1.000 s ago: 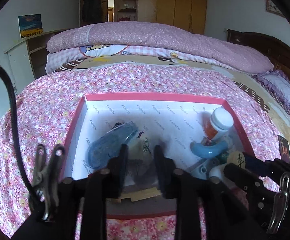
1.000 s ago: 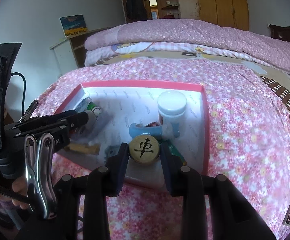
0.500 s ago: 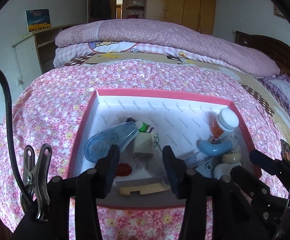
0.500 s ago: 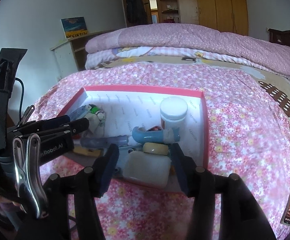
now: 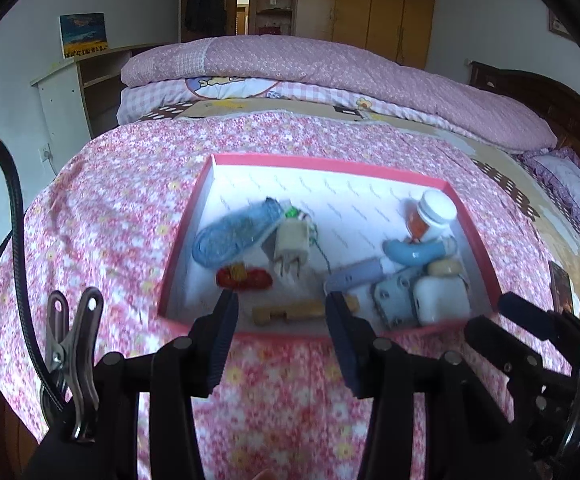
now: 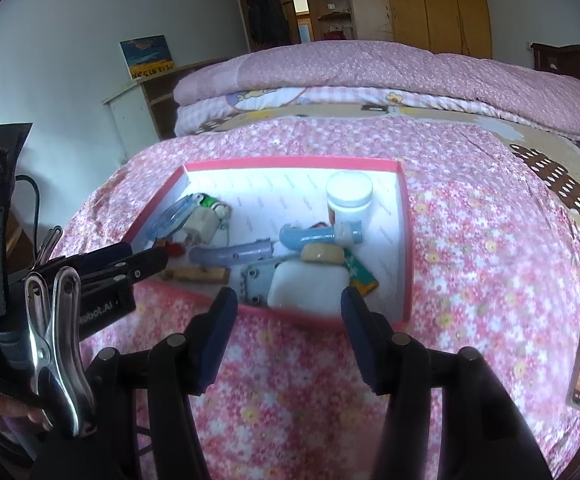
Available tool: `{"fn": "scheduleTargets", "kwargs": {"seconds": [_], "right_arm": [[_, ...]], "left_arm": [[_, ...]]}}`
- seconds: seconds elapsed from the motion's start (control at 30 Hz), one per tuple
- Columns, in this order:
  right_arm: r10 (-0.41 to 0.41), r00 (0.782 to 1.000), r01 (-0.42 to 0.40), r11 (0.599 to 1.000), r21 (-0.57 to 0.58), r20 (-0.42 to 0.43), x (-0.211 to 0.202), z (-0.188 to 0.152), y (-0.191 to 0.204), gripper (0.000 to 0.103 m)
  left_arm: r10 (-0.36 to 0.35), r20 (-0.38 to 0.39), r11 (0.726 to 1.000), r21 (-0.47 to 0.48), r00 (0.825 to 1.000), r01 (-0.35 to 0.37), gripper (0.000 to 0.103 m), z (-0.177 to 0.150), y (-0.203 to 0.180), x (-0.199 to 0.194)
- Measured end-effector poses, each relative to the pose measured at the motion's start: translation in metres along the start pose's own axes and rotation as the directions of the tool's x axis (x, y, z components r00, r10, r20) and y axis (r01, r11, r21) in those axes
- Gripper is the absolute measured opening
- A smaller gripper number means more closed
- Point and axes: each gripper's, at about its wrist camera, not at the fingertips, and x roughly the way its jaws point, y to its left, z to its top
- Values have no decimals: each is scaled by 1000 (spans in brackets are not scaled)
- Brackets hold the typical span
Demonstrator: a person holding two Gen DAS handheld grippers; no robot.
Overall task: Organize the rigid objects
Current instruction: 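Withdraw both open grippers up and away from the box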
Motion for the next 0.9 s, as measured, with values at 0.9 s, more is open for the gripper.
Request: {"fn": "scheduleTargets", "kwargs": {"seconds": [0.9], "right_arm": [[-19, 996, 24, 998, 56, -88, 2, -47, -9, 55]], "left_arm": [[3, -90, 1000, 13, 996, -2, 48, -47, -12, 3]]}}
